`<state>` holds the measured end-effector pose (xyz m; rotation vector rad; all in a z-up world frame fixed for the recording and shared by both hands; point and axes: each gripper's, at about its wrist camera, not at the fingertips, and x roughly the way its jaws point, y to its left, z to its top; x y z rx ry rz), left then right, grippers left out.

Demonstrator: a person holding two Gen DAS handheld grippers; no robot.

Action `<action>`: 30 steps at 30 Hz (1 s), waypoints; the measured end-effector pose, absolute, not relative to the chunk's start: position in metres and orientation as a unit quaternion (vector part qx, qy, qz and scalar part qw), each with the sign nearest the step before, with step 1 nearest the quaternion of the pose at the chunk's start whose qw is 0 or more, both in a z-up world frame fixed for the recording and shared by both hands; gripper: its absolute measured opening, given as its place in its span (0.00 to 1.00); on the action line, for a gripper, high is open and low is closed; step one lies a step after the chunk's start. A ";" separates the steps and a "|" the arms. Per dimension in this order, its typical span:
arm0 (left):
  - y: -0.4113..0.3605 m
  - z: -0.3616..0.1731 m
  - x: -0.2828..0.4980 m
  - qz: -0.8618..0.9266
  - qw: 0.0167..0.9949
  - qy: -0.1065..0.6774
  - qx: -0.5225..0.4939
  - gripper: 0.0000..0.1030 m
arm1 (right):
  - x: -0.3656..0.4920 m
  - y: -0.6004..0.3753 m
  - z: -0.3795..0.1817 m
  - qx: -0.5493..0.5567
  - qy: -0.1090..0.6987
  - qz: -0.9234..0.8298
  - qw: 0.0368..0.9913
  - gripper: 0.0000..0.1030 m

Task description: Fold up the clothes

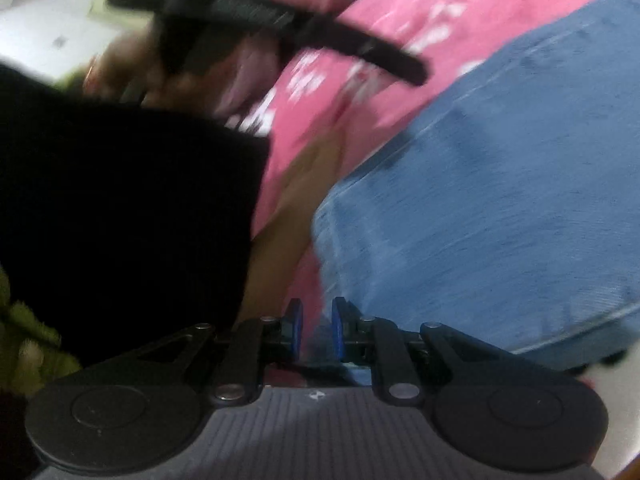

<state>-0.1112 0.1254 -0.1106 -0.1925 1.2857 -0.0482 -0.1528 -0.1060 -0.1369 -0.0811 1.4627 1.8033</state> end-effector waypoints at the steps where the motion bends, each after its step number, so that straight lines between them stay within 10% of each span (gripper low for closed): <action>1: 0.126 -0.111 -0.111 -0.021 0.795 0.599 -0.089 0.56 | -0.151 -0.107 -0.136 -0.032 0.583 0.715 0.384 0.17; 9: 0.122 -0.113 -0.109 -0.028 0.794 0.601 -0.084 0.56 | -0.079 -0.129 -0.097 0.033 0.574 0.714 0.400 0.17; 16: 0.109 -0.104 -0.100 -0.055 0.815 0.573 -0.064 0.56 | 0.023 -0.172 -0.042 0.112 0.493 0.622 0.598 0.24; 30: 0.058 -0.123 -0.078 -0.101 0.810 0.576 -0.031 0.56 | 0.090 -0.204 -0.125 0.125 0.473 0.369 0.790 0.15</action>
